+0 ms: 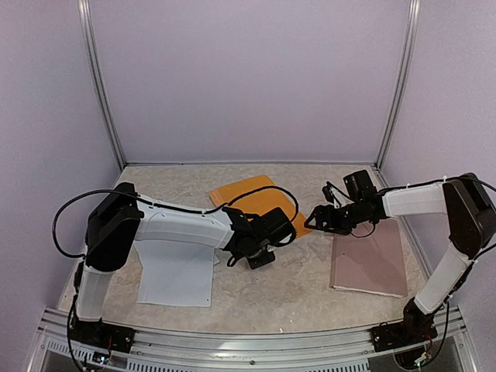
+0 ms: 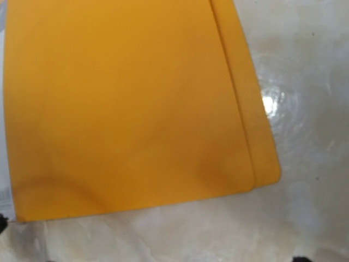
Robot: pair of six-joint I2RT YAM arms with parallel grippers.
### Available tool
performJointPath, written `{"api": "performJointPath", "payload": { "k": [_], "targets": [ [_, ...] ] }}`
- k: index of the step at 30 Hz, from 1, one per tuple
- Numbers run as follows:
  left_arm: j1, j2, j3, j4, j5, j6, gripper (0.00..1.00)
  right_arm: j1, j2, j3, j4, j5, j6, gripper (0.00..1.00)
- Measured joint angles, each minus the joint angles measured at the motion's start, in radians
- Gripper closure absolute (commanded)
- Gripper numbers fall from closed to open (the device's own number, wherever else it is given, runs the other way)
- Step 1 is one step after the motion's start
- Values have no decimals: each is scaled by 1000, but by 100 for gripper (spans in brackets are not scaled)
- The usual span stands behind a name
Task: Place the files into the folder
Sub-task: Pick up the folder from the center of the board.
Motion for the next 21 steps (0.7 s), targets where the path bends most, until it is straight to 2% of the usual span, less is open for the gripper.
{"api": "performJointPath", "payload": {
  "k": [2, 6, 8, 11, 21],
  "targets": [
    [0, -16, -16, 14, -7, 0, 100, 0, 0, 8, -12, 1, 0, 8],
    [0, -35, -27, 35, -10, 5, 66, 0, 0, 20, -18, 2, 1, 8],
    [0, -35, -27, 40, 2, 2, 57, 0, 0, 20, -19, 2, 2, 8],
    [1, -35, -27, 40, 25, 19, 51, 0, 0, 20, -19, 1, 3, 8],
    [28, -34, 8, 25, 50, 90, 49, 0, 21, 20, -10, -1, 4, 8]
  ]
}}
